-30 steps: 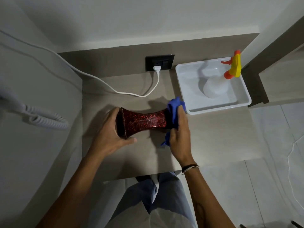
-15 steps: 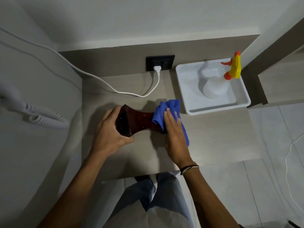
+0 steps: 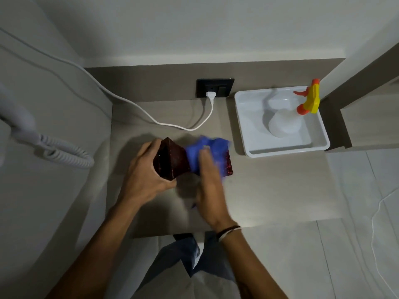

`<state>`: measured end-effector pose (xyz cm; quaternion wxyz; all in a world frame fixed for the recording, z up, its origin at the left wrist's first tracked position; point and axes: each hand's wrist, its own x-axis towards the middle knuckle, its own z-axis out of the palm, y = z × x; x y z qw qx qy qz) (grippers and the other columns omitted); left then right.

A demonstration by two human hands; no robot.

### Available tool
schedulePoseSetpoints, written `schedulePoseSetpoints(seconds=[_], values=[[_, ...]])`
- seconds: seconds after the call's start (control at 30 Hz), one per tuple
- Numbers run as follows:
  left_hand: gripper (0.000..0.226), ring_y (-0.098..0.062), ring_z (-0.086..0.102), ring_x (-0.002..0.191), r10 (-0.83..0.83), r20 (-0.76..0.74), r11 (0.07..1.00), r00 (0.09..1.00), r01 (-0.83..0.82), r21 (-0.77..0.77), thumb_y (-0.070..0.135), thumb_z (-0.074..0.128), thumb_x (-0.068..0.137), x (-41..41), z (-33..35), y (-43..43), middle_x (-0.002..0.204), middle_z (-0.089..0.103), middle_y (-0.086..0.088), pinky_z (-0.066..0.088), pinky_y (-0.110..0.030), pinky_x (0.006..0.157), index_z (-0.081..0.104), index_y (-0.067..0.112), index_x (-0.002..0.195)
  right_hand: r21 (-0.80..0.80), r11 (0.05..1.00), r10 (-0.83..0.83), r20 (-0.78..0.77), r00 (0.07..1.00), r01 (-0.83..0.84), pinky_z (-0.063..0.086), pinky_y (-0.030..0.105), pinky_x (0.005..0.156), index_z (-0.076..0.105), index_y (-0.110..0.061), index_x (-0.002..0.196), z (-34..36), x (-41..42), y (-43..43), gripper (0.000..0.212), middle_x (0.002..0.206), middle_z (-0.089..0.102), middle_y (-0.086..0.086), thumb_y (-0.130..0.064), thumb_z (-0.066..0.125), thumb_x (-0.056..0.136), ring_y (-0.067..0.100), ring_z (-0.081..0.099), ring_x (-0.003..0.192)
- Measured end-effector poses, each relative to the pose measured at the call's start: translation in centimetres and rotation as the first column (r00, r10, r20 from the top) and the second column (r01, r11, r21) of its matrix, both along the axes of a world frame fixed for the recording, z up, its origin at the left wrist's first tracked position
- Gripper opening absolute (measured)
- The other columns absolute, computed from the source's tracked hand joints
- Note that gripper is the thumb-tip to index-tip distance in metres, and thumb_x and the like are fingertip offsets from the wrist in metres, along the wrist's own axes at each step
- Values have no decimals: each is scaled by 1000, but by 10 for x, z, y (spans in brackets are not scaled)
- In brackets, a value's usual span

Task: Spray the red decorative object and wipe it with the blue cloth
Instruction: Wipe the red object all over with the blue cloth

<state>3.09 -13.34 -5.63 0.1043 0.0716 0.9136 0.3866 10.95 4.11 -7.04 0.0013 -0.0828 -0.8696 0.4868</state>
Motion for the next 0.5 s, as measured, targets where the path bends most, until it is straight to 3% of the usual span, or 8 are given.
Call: schedulePoseSetpoints(seconds=[0.03, 0.1, 0.13, 0.2, 0.27, 0.37, 0.5], values=[[104, -14, 60, 117, 24, 8, 1000, 1000, -24, 7, 33, 85, 47, 0, -1, 1, 140, 57, 6, 46, -28, 96, 52, 27, 145, -28, 998, 55, -60, 997, -57, 33, 42, 133, 26, -25, 170, 8, -2, -24, 63, 179, 26, -4, -14, 38, 110, 23, 33, 164], [104, -30, 61, 130, 112, 44, 993, 993, -110, -41, 16, 92, 54, -1, -3, -1, 146, 61, -11, 42, -31, 98, 53, 16, 150, 0, 977, 209, -161, 964, -212, 15, 48, 138, 8, -24, 174, 8, 4, -52, 74, 184, 1, -6, -14, 39, 107, 23, 9, 171], [105, -33, 59, 134, 124, 63, 990, 990, -119, -75, 11, 95, 55, 0, -2, -3, 149, 59, -13, 40, -31, 100, 52, 14, 152, 29, 970, 242, -180, 953, -241, 12, 51, 138, 6, -22, 174, 0, 6, -49, 80, 184, -3, -4, -8, 43, 105, 24, 4, 171], [114, -24, 58, 132, 56, 63, 995, 996, -50, -91, 21, 97, 49, 0, 2, -6, 151, 55, -8, 40, -24, 102, 51, 15, 153, 190, 955, 252, -104, 962, -229, 18, 56, 137, 8, -19, 173, -17, 8, -20, 91, 184, -3, 0, 4, 53, 98, 28, 4, 171], [116, -19, 60, 122, 19, 42, 995, 999, -14, -104, 36, 89, 43, -2, 12, -1, 147, 54, -1, 44, -22, 97, 51, 20, 151, 240, 961, 139, 21, 990, -140, 23, 61, 135, 18, -10, 171, -23, 13, 23, 97, 182, 4, 6, 20, 57, 88, 32, 8, 170], [113, -22, 60, 124, -1, 27, 992, 1000, 4, -126, 46, 87, 44, -6, 29, 17, 148, 50, 9, 52, -35, 98, 49, 31, 150, 121, 992, -22, 19, 1000, 20, 34, 66, 128, 39, 8, 159, -22, 16, 78, 90, 171, 35, 23, 36, 49, 75, 42, 34, 161], [117, -27, 51, 125, 1, -81, 971, 997, -20, -239, 61, 88, 40, -16, 50, 42, 146, 49, 9, 51, -42, 104, 51, 36, 149, -88, 984, -148, 65, 987, 154, 39, 51, 129, 50, 2, 156, -3, 7, 124, 79, 162, 53, 15, 35, 39, 85, 31, 53, 150]])
